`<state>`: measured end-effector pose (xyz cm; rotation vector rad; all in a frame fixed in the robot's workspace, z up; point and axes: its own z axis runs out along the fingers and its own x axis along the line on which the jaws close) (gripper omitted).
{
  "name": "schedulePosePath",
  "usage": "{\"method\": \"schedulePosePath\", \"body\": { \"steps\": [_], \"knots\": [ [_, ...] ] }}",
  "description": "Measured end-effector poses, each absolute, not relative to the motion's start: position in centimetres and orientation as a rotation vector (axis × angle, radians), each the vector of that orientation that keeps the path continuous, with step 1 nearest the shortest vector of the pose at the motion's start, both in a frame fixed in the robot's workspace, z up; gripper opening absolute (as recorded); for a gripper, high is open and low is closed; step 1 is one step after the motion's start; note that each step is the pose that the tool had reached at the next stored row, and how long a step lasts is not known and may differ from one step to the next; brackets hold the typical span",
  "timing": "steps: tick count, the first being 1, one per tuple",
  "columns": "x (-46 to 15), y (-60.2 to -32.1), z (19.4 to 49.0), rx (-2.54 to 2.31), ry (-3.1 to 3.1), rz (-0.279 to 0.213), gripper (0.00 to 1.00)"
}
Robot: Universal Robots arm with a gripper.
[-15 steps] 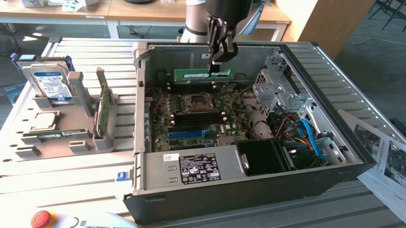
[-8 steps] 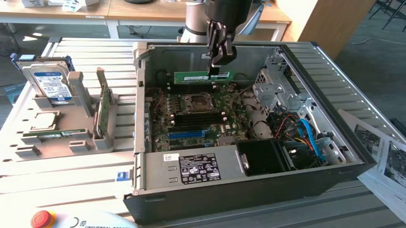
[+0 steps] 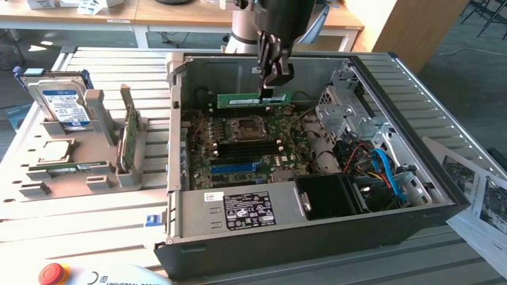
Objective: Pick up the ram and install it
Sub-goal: 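Insert the ram into the slot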
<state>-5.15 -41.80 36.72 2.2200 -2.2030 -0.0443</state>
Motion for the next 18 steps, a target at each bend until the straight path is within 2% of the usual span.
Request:
{"method": "schedulePosePath", "body": {
  "steps": [18],
  "knots": [
    [-5.2,-41.8,33.6,2.219,-2.204,-0.044,0.12]
  ]
}}
